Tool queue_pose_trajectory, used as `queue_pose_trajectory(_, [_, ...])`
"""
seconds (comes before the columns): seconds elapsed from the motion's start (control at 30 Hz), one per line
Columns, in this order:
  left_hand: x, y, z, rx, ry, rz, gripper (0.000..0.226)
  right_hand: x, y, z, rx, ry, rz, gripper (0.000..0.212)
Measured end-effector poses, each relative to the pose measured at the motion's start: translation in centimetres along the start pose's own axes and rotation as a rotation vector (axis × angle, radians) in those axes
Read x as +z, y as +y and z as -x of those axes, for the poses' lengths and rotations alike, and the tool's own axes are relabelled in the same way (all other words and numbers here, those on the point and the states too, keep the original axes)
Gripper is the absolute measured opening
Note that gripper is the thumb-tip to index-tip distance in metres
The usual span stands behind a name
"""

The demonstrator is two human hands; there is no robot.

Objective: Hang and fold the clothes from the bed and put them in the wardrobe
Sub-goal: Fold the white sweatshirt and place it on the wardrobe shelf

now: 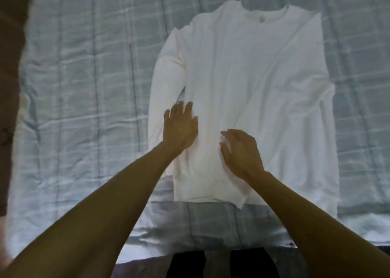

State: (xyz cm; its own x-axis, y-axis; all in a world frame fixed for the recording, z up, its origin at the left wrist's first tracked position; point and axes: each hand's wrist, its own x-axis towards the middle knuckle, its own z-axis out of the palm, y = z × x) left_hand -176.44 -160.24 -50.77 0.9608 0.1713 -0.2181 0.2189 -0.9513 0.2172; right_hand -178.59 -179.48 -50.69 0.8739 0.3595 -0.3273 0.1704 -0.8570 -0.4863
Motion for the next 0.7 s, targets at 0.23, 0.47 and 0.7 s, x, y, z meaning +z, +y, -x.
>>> queue_pose_trajectory(0.23, [-0.2,-5.0,5.1,-0.596,-0.089,0.135,0.079,2.1,-4.4,-1.9,-0.153,-0.057,0.015,0.04])
queue_pose_trajectory(0.47, [-0.5,-6.7,6.8,-0.668,-0.013,0.427,0.037,4.4,-7.6,-2.1,-0.262,-0.044,0.025,0.036])
queue_pose_trajectory(0.7, [-8.1,-3.9,4.0,-0.198,0.466,0.376,0.028,1.8,-8.7,-3.5,0.167,0.22,-0.265,0.029])
